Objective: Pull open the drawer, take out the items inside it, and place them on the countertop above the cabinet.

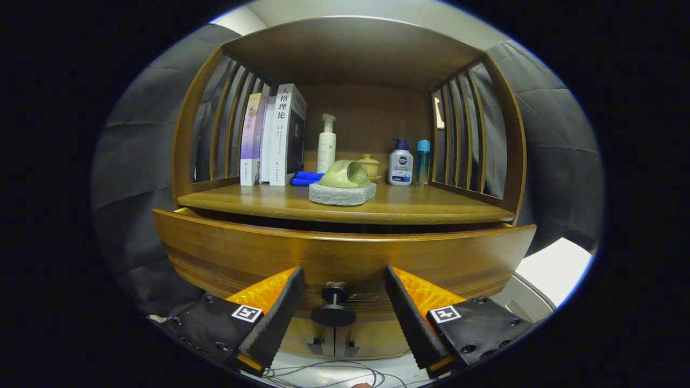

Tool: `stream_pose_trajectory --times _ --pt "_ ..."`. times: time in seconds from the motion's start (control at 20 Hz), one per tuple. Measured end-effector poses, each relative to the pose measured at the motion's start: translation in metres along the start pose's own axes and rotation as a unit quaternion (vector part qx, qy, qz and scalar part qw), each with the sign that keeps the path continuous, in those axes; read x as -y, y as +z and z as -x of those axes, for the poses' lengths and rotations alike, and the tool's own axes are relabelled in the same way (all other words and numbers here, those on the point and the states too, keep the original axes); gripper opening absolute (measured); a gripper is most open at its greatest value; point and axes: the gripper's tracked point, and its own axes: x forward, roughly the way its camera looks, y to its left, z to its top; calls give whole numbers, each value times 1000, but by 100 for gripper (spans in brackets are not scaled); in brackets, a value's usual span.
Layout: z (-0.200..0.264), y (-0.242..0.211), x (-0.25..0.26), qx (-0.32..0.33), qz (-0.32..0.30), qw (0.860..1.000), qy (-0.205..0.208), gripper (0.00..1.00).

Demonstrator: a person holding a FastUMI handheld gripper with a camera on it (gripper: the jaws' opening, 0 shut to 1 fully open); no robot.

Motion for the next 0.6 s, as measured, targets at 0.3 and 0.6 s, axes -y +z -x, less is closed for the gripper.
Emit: stream_pose_trajectory --times 0.3,0.6 --pt "-17 3 0 6 -4 1000 0 97" --pt "-32 7 0 7 -6 1000 0 97"
